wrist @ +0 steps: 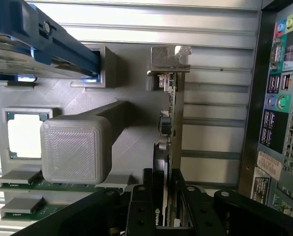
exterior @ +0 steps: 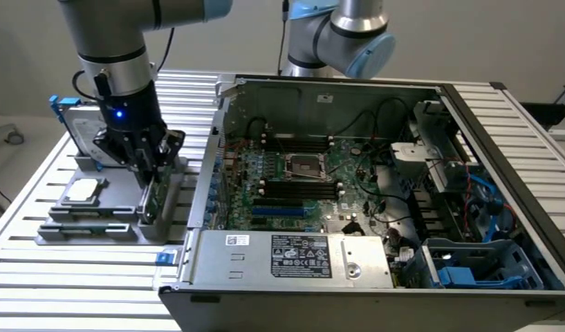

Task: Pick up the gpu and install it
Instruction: 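Pick up the gpu and move the gpu toward the slot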

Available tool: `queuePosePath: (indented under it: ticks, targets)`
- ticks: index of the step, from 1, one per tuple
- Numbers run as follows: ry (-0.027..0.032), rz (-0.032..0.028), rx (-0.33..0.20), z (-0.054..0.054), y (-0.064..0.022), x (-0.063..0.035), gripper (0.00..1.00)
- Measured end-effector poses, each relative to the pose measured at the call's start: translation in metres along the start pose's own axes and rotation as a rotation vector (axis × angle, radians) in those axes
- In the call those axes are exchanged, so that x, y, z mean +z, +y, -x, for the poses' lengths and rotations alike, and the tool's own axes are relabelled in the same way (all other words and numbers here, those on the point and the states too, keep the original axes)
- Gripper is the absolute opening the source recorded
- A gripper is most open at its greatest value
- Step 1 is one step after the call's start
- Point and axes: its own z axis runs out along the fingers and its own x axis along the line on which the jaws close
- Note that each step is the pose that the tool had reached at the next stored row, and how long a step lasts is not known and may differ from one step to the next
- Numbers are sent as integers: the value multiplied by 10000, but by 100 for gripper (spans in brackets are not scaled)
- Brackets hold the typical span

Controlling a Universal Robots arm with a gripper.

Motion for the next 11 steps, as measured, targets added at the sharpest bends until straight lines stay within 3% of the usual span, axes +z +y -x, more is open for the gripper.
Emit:
queuePosePath:
  ticks: [6, 11]
  targets:
    - [-6, 4, 1, 6, -1, -21, 26]
    - [0, 3, 4, 5, -11, -162, 26]
